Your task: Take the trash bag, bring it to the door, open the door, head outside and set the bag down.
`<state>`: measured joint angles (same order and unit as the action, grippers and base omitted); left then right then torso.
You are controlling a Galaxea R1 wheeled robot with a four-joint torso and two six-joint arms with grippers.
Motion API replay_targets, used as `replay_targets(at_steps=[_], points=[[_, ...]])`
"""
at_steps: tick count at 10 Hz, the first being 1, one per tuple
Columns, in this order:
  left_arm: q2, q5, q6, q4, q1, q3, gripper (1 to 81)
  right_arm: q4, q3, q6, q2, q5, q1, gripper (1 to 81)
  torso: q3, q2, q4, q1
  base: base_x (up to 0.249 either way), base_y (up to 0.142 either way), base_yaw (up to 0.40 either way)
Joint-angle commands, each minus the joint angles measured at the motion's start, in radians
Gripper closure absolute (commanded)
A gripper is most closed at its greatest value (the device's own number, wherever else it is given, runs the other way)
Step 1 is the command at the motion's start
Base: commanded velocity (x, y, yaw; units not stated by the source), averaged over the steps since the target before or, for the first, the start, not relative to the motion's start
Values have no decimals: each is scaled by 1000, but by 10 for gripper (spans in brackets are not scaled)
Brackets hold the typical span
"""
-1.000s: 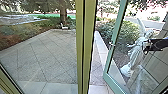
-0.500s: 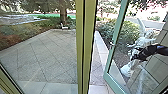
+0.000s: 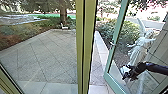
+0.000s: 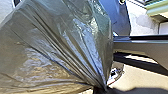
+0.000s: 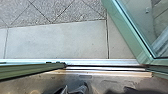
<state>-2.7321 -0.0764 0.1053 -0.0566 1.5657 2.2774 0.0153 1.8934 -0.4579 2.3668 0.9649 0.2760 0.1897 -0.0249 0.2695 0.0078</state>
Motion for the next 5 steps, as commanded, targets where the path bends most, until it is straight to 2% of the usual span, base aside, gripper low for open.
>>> replay_targets(at_steps=[1, 5], points=[[4, 61, -6, -6, -25, -18, 811, -46, -266, -35, -149, -139, 233, 10, 0, 0, 0, 0, 0, 0, 0], [6, 61, -6, -19, -40, -9, 811, 31, -337, -33, -151, -393, 594, 10, 0, 0, 0, 0, 0, 0, 0]])
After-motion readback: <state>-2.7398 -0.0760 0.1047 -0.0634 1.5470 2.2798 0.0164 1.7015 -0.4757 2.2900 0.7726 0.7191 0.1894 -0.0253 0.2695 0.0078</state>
